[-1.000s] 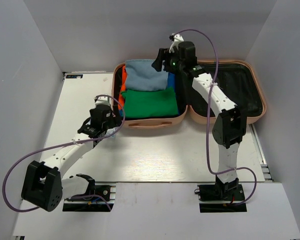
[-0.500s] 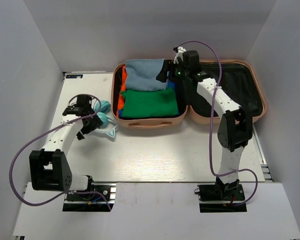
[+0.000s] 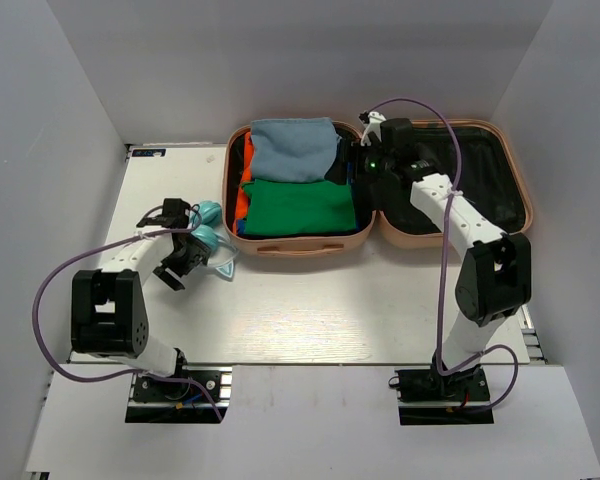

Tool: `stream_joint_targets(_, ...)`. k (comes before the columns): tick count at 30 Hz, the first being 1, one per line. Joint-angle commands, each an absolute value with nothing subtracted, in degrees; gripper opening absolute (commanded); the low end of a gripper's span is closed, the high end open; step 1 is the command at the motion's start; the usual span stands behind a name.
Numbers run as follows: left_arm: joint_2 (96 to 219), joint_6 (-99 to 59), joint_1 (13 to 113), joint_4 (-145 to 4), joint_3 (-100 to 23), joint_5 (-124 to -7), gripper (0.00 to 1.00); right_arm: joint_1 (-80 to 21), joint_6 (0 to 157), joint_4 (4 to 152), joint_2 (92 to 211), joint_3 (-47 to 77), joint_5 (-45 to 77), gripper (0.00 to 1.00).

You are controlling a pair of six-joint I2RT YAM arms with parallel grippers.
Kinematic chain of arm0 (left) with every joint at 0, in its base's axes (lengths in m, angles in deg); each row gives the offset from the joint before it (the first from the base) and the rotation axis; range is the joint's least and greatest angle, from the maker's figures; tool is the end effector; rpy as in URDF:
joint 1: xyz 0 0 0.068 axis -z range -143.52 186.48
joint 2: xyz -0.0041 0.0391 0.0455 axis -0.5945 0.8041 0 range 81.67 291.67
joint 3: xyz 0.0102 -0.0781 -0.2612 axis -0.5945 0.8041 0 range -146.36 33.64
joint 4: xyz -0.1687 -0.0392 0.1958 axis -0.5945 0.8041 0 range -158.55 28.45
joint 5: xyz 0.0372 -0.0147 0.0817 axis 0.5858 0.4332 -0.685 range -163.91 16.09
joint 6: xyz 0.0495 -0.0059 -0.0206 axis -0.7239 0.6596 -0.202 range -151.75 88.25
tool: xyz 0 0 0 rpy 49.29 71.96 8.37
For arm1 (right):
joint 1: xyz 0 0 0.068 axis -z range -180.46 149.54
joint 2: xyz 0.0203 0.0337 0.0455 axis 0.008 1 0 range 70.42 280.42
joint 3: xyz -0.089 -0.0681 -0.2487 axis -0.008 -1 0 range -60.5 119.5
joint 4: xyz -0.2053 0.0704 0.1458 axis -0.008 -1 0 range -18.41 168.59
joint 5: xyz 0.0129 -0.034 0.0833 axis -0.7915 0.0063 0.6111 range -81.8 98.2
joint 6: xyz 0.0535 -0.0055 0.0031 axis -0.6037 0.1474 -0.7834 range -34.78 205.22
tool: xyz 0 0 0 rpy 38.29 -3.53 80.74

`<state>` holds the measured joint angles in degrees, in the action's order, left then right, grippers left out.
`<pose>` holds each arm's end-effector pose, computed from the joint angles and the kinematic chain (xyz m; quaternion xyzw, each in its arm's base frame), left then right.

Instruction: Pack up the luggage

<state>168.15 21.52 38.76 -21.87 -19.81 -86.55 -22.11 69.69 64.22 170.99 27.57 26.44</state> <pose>0.2613 -0.0028 0.1868 -0.4350 0.8893 0.0555 0.1301 0.3833 0.1640 0.3299 -0.1277 0.8357 0.2928 0.4468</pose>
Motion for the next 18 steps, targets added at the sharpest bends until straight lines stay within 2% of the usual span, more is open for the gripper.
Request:
stream_joint_targets(1,163.7,25.5,38.4,-26.1,-19.8,-83.9,0.93,-21.6,72.3,63.2,167.3,26.0,25.5,0.81)
stream_joint_targets(5,159.9,26.3,38.5,-16.7,-23.8,-87.6,0.96,-21.4,73.7,63.4,166.6,23.9,23.8,0.82)
stream_joint_targets(9,158.6,27.1,38.2,-19.9,-21.1,-89.1,0.96,-20.8,72.3,63.4,166.8,22.7,24.8,0.82)
stream_joint_targets(16,167.6,27.7,37.0,-22.6,-23.0,-88.0,0.96,-19.4,69.7,69.3,163.3,15.7,25.4,0.82)
stream_joint_targets(18,170.5,28.8,36.9,-22.6,-23.0,-87.0,0.93,-19.3,70.5,69.5,161.0,14.8,24.8,0.86)
